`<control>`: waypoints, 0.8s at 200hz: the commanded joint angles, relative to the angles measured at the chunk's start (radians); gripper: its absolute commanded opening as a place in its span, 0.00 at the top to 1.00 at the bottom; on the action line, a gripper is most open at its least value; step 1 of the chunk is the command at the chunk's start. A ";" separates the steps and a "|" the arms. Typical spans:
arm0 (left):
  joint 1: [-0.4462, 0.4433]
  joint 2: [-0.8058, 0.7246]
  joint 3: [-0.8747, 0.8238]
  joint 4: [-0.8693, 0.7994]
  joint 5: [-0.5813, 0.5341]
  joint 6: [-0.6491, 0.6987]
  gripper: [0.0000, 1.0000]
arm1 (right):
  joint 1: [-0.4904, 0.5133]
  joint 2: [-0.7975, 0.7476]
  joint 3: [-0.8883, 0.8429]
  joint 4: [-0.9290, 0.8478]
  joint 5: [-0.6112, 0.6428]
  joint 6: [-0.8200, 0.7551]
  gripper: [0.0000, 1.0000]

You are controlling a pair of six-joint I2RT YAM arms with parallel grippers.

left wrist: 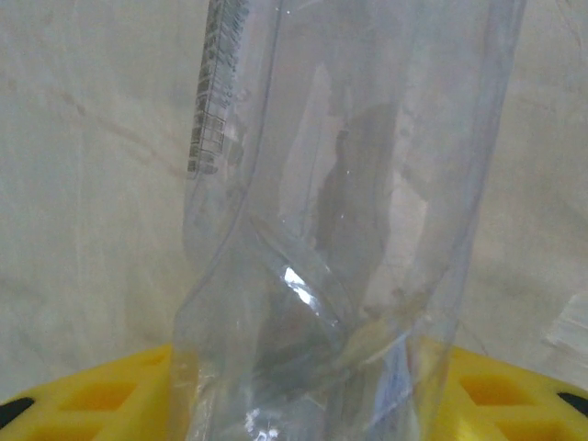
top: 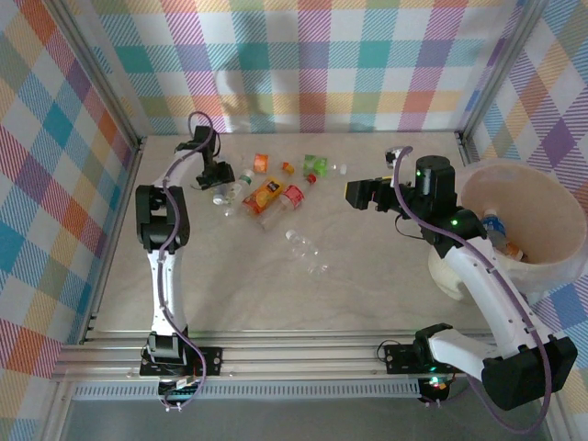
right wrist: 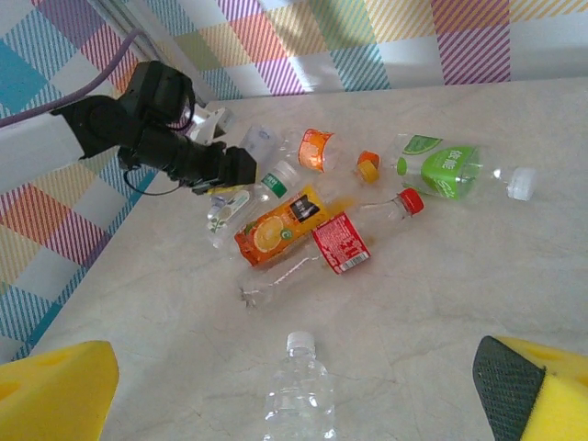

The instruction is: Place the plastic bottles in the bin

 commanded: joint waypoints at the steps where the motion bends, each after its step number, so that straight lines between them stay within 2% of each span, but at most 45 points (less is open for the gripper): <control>1: -0.020 -0.086 -0.129 0.067 0.049 -0.069 0.47 | 0.006 -0.010 -0.004 0.005 0.004 0.004 0.00; 20: -0.049 -0.139 -0.221 0.106 0.063 -0.097 0.48 | 0.007 -0.003 -0.001 0.009 0.002 0.006 0.00; 93: -0.141 -0.323 -0.445 0.168 -0.005 -0.202 0.50 | 0.017 0.024 -0.007 0.030 -0.014 0.016 0.00; 138: -0.159 -0.424 -0.511 0.180 -0.039 -0.213 0.50 | 0.020 0.038 -0.016 0.053 -0.010 0.036 0.00; 160: -0.172 -0.497 -0.554 0.213 -0.010 -0.187 0.52 | 0.019 0.038 -0.037 0.090 -0.007 0.077 0.00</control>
